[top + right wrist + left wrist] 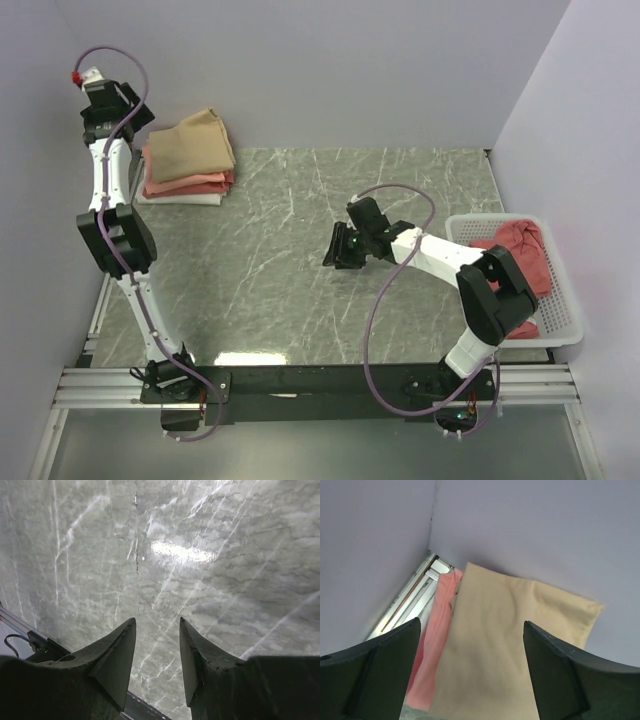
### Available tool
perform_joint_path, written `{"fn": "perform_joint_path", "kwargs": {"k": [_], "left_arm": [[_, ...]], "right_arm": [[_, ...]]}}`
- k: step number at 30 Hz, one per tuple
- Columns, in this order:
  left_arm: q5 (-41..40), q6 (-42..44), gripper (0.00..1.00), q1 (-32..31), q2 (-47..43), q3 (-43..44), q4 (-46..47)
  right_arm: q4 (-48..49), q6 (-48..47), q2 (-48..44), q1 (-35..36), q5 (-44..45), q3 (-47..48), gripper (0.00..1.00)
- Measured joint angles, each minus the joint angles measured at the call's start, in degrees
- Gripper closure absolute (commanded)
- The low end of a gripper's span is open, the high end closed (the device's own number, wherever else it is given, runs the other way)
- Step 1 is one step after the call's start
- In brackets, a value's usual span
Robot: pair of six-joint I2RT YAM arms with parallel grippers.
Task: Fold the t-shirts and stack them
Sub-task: Neatly place the folded tshirt to the corner, then reset both grippers
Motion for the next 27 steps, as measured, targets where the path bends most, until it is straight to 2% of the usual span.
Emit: {"fn": "perform_joint_path", "kwargs": {"k": [6, 13, 20, 27], "left_arm": [[2.69, -8.52, 0.14, 0.42, -6.08, -6.71, 3.21], [4.15, -14.38, 0.14, -4.87, -21.4, -25.22, 7.65], [3.39, -15.91, 0.15, -17.66, -40.89, -48.43, 10.91], [0.39, -17.7, 0.16, -34.16, -60.57, -69.51, 11.76]], "right_arm": [[0.31, -0.04, -5.51, 0.02, 2.16, -1.64, 0.52], [1.53, -0.39, -14.58, 0.02, 5.38, -5.53, 0.5], [0.98, -1.33, -25.73, -0.13, 9.57, -7.5, 0.5], [1.01, -1.9, -38.47, -0.13, 15.21, -10.91, 0.51]]}}
